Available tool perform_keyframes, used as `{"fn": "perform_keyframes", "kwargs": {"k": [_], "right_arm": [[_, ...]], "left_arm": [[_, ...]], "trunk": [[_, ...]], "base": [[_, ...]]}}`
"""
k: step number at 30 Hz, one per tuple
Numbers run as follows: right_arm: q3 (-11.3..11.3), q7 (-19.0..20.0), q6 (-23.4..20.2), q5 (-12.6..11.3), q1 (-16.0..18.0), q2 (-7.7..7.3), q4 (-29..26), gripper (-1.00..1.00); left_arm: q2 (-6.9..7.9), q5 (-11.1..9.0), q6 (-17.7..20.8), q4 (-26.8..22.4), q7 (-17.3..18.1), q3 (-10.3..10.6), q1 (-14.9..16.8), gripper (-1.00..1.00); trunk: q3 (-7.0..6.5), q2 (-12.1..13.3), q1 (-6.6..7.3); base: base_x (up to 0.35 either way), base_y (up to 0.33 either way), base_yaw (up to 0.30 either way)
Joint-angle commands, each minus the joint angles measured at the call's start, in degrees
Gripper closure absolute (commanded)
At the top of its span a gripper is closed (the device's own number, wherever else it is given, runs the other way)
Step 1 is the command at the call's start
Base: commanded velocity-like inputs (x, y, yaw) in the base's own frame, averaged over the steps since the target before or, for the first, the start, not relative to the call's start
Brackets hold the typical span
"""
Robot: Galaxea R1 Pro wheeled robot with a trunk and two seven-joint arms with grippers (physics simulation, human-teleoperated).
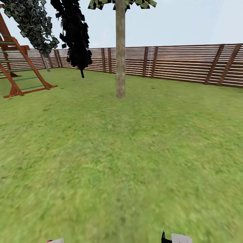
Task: In the garden, pick up the pesticide atomizer on the floor and spray pesticide onto both trees until each tree trunk is fully covered.
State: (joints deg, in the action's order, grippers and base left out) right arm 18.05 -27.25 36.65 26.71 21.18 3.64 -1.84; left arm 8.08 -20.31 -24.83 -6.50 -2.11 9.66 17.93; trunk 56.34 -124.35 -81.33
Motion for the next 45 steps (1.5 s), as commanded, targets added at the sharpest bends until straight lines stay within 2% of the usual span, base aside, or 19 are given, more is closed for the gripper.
{"fn": "perform_keyframes", "kwargs": {"k": [1,12,45], "right_arm": [[0.0,0.0,0.0,0.0,0.0,-0.02,0.0,-1.0],[0.0,0.0,0.0,0.1,0.0,-0.55,0.1,-1.0],[0.0,0.0,0.0,0.1,0.0,-0.48,0.1,-1.0]], "left_arm": [[0.03,0.0,0.0,0.0,0.0,0.0,0.0,1.0],[-0.09,0.1,0.0,0.0,0.0,0.1,0.0,1.0],[-0.26,0.1,0.0,0.0,0.1,0.1,0.0,1.0]], "trunk": [[0.0,0.0,0.0],[0.0,0.0,0.0],[0.0,0.0,0.0]], "base": [[0.338,0.0,0.0],[0.338,0.0,0.0],[0.338,0.0,0.0]]}}
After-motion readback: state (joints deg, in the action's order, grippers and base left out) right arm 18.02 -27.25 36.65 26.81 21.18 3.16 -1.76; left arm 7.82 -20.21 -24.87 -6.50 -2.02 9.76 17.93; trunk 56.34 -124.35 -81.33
